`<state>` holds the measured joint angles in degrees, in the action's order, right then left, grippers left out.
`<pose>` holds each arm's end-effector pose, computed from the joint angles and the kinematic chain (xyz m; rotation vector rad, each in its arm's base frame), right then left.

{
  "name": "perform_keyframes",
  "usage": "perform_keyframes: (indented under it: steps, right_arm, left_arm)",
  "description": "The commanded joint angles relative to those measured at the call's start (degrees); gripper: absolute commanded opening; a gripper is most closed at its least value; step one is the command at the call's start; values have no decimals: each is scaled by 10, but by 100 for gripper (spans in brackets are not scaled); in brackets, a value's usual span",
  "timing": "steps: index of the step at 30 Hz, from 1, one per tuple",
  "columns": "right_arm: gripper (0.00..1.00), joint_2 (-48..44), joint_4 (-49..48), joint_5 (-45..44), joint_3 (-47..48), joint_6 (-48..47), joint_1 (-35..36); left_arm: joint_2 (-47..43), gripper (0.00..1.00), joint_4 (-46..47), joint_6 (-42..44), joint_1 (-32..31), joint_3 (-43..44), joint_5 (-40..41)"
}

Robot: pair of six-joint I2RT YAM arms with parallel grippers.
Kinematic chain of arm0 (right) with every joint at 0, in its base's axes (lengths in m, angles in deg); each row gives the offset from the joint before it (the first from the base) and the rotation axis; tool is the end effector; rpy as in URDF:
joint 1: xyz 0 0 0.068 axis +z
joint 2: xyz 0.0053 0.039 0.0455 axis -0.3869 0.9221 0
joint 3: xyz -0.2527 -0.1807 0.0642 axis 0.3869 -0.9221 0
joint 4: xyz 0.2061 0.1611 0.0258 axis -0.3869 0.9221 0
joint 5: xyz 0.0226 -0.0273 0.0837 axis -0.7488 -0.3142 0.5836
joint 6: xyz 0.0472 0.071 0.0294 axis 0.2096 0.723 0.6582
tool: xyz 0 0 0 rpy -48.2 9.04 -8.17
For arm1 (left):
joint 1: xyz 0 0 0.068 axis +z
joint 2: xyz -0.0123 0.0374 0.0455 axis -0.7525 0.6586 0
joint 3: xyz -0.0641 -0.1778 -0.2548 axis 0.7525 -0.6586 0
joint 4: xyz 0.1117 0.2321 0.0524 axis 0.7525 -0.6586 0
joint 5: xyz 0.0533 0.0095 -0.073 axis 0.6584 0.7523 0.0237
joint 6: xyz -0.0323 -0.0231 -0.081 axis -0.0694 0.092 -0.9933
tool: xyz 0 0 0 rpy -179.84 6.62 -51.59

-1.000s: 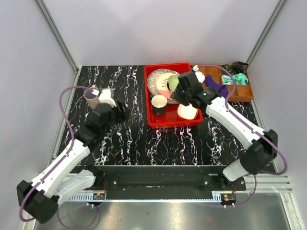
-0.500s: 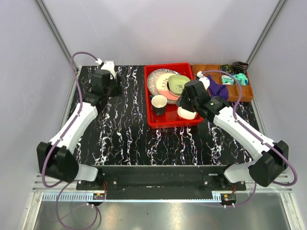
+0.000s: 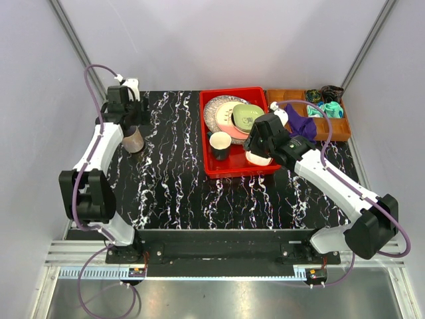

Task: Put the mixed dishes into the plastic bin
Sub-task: Pick up the cup at the center of the board.

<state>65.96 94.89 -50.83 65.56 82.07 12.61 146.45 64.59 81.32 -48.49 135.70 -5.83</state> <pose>0.2749 0.1696 0.3408 0.2950 2.2745 0.4285 0.4064 0.0031 0.3401 0.0218 2.1782 0.0334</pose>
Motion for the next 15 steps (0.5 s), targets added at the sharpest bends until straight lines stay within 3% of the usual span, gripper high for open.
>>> perform_keyframes:
  steps: [1,15]
  right_arm:
    - [50,-15,-21,6,0,-7,3]
    - [50,2,-27,18,-7,-8,0]
  left_arm:
    - [40,77,16,17,13,32,-46]
    - [99,72,17,18,27,33,-30]
